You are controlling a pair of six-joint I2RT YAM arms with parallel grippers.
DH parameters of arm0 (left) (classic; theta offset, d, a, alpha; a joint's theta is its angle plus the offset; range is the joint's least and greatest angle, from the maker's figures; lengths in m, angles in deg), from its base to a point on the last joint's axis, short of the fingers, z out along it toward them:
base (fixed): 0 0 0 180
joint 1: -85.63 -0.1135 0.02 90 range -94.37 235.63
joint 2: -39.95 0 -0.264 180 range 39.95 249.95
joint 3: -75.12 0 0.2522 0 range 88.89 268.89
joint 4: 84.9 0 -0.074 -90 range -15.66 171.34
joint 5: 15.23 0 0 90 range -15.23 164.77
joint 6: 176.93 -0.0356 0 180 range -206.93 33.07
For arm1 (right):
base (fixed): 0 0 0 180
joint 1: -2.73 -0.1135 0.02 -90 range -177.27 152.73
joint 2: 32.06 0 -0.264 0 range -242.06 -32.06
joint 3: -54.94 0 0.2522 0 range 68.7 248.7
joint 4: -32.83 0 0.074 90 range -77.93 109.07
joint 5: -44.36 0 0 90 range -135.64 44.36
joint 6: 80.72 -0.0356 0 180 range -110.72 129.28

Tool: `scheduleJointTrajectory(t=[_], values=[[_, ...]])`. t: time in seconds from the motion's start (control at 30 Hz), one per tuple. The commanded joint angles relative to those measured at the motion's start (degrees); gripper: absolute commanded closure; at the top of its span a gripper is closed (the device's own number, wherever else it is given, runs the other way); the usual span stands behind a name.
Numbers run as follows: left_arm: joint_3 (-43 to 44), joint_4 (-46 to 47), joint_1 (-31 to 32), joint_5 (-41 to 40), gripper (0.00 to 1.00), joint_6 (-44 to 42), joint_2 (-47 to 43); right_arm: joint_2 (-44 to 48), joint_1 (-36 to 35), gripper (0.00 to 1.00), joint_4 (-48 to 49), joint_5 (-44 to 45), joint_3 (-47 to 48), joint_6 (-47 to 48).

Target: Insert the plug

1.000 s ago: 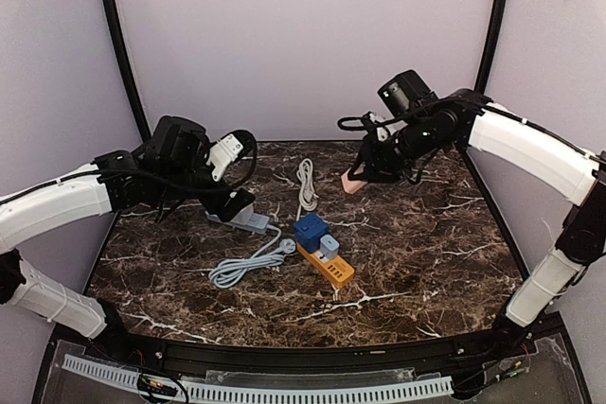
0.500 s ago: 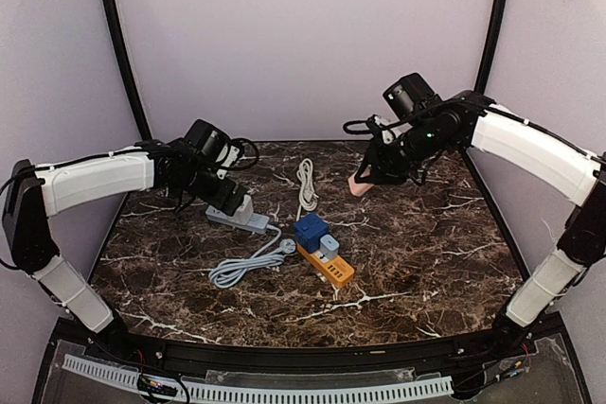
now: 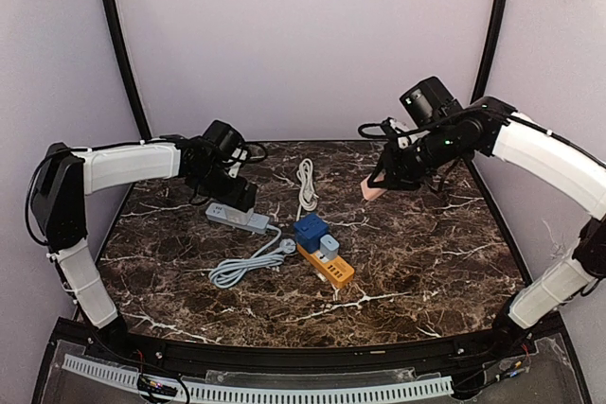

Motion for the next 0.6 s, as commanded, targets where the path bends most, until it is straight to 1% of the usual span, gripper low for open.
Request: scheduleJointTrajectory(t=[0.0, 0.13, 0.2, 0.37, 0.43, 0.53, 0.57], values=[[1.57, -1.35, 0.07, 2.78, 0.04, 2.06, 1.69, 1.09, 0.45, 1.0, -0.24, 1.21, -0.99, -0.16], [1.59, -1.53, 0.11, 2.36, 0.07, 2.27, 2.89, 1.11, 0.7, 1.0, -0.54, 1.33, -0.7, 0.19], [1.83, -1.58, 0.07, 3.25, 0.11, 2.18, 3.59, 1.02, 0.79, 1.0, -0.61, 1.34, -0.58, 0.5], [2.71, -1.6, 0.12, 5.39, 0.31, 2.58, 4.88, 0.99, 1.23, 1.0, -1.31, 1.58, -0.29, 1.28], [2.74, -1.76, 0.12, 6.08, 0.36, 3.47, 4.97, 1.15, 1.45, 1.0, -1.61, 1.59, -0.2, 1.54], [2.51, -1.88, 0.31, 7.34, 0.46, 4.62, 4.75, 1.58, 1.66, 1.0, -2.18, 1.71, -0.2, 1.66], [2.23, -1.88, 0.43, 7.45, 0.48, 4.82, 4.65, 1.8, 1.74, 1.0, -2.4, 1.91, -0.2, 1.76]])
